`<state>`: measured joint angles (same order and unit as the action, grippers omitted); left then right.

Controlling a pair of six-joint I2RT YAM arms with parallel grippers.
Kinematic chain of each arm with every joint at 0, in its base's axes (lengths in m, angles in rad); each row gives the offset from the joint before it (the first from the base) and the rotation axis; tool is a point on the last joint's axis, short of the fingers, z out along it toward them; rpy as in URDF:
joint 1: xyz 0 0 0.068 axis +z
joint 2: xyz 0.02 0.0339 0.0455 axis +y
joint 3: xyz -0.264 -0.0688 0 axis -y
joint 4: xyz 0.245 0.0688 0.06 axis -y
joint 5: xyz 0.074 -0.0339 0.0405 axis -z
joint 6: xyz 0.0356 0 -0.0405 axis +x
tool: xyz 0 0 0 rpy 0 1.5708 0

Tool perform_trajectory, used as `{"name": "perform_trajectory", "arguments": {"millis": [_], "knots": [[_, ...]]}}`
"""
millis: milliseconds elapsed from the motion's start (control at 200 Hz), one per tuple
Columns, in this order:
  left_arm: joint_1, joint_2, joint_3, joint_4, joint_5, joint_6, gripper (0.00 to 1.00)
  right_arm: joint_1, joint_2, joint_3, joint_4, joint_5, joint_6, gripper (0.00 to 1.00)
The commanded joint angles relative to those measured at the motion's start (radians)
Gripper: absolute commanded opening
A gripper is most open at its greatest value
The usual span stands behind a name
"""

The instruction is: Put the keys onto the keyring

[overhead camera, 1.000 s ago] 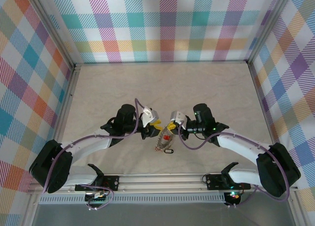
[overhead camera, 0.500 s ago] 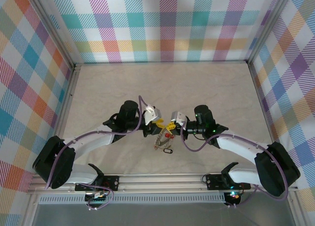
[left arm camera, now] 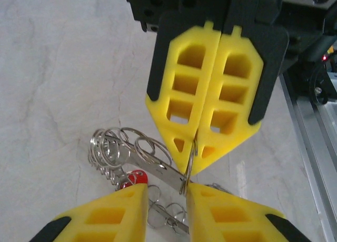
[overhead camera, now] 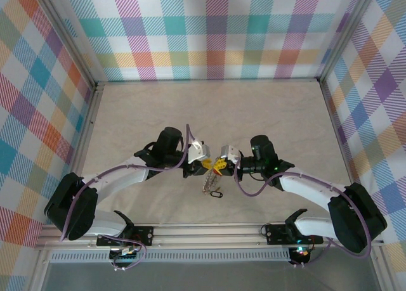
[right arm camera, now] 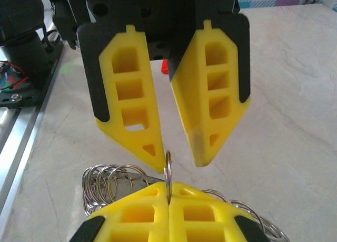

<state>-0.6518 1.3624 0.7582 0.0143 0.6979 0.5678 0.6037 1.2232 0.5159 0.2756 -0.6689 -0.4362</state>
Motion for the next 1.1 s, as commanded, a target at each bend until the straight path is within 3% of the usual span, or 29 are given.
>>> {"name": "perform_trajectory", "arguments": {"millis": [0,560,1100], "knots": [[0.004,0.007,0.031,-0.049,0.035,0.057,0.21,-0.003,0.012,0.019,0.023,-0.075,-0.028,0.00],[-0.002,0.009,0.018,0.046,0.100,0.045,0.20,-0.004,0.013,0.035,-0.028,-0.110,-0.064,0.00],[-0.028,0.020,0.027,0.081,0.093,0.034,0.00,-0.004,0.019,0.041,-0.042,-0.060,-0.073,0.00]]}}
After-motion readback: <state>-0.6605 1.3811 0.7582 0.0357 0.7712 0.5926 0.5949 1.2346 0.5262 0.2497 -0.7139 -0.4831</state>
